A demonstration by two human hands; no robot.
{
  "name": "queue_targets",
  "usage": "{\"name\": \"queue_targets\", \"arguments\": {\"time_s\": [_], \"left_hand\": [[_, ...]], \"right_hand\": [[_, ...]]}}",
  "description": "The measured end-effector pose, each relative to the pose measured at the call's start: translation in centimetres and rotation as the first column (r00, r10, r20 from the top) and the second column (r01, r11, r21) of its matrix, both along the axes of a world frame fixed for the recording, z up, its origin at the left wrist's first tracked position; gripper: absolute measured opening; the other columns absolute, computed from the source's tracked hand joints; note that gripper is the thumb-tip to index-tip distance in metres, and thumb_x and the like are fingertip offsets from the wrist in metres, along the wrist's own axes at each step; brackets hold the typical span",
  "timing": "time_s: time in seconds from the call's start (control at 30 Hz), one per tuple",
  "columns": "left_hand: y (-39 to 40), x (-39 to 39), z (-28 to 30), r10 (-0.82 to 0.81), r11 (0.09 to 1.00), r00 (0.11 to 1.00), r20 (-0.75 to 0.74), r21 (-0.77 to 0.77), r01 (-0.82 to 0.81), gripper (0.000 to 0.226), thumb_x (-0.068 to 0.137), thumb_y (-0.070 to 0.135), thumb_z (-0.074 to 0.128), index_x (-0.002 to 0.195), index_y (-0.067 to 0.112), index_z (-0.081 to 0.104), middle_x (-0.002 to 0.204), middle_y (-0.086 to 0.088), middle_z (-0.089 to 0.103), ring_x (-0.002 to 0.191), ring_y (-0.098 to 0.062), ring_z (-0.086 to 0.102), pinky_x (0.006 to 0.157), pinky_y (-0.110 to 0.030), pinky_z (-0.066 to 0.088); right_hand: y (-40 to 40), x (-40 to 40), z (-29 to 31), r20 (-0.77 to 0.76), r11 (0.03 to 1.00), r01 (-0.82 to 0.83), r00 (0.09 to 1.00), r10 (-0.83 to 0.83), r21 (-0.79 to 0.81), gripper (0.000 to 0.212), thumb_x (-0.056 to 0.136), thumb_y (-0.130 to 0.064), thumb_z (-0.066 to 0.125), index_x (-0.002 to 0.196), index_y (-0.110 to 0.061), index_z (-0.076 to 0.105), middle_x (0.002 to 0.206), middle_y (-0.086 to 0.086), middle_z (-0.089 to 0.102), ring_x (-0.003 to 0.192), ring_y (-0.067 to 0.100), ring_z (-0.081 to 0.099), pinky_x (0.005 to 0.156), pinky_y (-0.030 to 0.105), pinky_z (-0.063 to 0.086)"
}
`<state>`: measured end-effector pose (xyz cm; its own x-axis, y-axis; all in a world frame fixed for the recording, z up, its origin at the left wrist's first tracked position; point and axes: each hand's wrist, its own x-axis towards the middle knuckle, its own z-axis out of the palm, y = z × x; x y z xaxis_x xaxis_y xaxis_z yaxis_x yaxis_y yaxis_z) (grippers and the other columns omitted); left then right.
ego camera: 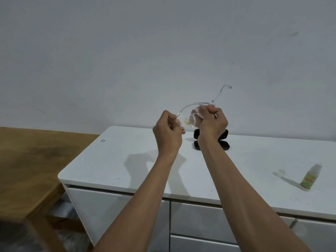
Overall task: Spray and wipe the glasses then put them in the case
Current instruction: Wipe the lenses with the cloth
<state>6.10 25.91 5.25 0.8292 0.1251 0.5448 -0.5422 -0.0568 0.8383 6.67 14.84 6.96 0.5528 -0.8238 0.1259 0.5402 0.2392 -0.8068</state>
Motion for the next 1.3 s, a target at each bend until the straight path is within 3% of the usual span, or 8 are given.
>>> {"name": "queue_targets", "arguments": {"time_s": [0.13, 0.27, 0.37, 0.5, 0.67, 0.93, 1.2, 1.3], "left_hand": [[0.3, 0.4, 0.2, 0.037, 0.999, 0.999, -0.013, -0.021, -0.037, 0.016, 0.089, -0.011, 0.047, 0.086, 0.002, 0.055, 0.072, -0.015, 0.066, 0.051, -0.019, 0.07, 0.059, -0.038, 0.061], [1.2, 1.1, -0.1, 0.047, 0.999, 0.997, -0.065, -0.02, -0.048, 0.015, 0.087, -0.011, 0.048, 0.086, 0.002, 0.056, 0.075, -0.018, 0.066, 0.049, -0.022, 0.07, 0.059, -0.045, 0.062], [2.3, 1.7, -0.8, 0.023, 0.999, 0.99, -0.142, -0.022, -0.026, 0.019, 0.083, -0.013, 0.046, 0.086, 0.002, 0.057, 0.073, -0.014, 0.068, 0.049, -0.023, 0.068, 0.063, -0.049, 0.063], [3.9, 2.1, -1.4, -0.031, 0.999, 0.981, -0.192, 0.013, 0.034, 0.021, 0.08, -0.015, 0.047, 0.084, 0.002, 0.059, 0.069, -0.011, 0.067, 0.05, -0.024, 0.067, 0.065, -0.053, 0.062], [4.0, 1.4, -1.3, -0.071, 0.996, 0.985, -0.159, 0.049, 0.08, 0.024, 0.081, -0.017, 0.045, 0.082, 0.003, 0.058, 0.066, -0.01, 0.064, 0.05, -0.022, 0.063, 0.062, -0.052, 0.061], [2.1, 0.4, -0.1, -0.113, 0.993, 0.987, -0.114, 0.019, 0.116, 0.021, 0.082, -0.015, 0.044, 0.083, 0.002, 0.055, 0.059, -0.002, 0.062, 0.048, -0.022, 0.063, 0.062, -0.051, 0.062], [0.7, -0.4, 0.9, -0.089, 0.996, 0.995, -0.042, 0.026, 0.09, 0.018, 0.083, -0.014, 0.044, 0.084, 0.002, 0.053, 0.067, -0.01, 0.063, 0.049, -0.019, 0.063, 0.056, -0.038, 0.06], [0.6, 0.1, 0.9, -0.063, 0.998, 0.998, -0.021, 0.031, 0.063, 0.017, 0.082, -0.014, 0.045, 0.084, 0.001, 0.054, 0.068, -0.01, 0.064, 0.051, -0.021, 0.066, 0.059, -0.043, 0.062]], "right_hand": [[-1.1, 0.2, -0.2, -0.112, 0.976, -0.118, 0.989, 0.098, -0.182, 0.012, 0.079, -0.011, 0.083, 0.073, -0.019, 0.076, 0.09, 0.006, 0.078, 0.092, 0.029, 0.076, 0.086, 0.044, 0.062], [-2.5, -0.8, -0.6, -0.233, 0.898, -0.35, 0.928, 0.292, -0.267, 0.005, 0.081, -0.006, 0.082, 0.082, -0.007, 0.077, 0.089, 0.012, 0.075, 0.083, 0.035, 0.076, 0.082, 0.042, 0.063], [-3.5, -1.9, -1.1, -0.349, 0.808, -0.473, 0.867, 0.356, -0.352, 0.008, 0.082, -0.003, 0.08, 0.088, 0.001, 0.076, 0.08, 0.011, 0.072, 0.074, 0.027, 0.072, 0.085, 0.044, 0.063], [-4.3, -3.8, -1.5, -0.484, 0.687, -0.591, 0.788, 0.38, -0.423, 0.016, 0.082, -0.002, 0.08, 0.092, 0.009, 0.074, 0.074, 0.01, 0.073, 0.065, 0.016, 0.07, 0.075, 0.029, 0.062], [-4.0, -4.6, -2.2, -0.372, 0.806, -0.453, 0.873, 0.315, -0.381, 0.009, 0.075, 0.003, 0.082, 0.079, 0.003, 0.074, 0.08, 0.014, 0.071, 0.075, 0.029, 0.072, 0.084, 0.042, 0.063], [-1.2, -3.2, -1.7, -0.121, 0.969, 0.127, 0.98, -0.155, -0.211, 0.004, 0.078, -0.014, 0.078, 0.077, -0.014, 0.074, 0.075, -0.004, 0.072, 0.07, 0.01, 0.066, 0.07, 0.027, 0.056], [-0.9, -1.1, 0.4, -0.03, 0.992, -0.028, 0.999, 0.025, -0.123, 0.013, 0.079, 0.0, 0.075, 0.075, -0.011, 0.07, 0.091, 0.011, 0.074, 0.078, 0.024, 0.07, 0.058, 0.024, 0.056], [-1.5, -0.8, 0.5, -0.05, 0.977, -0.141, 0.99, 0.135, -0.16, 0.012, 0.081, 0.001, 0.078, 0.077, -0.008, 0.072, 0.086, 0.006, 0.073, 0.079, 0.023, 0.07, 0.071, 0.031, 0.061]]}}
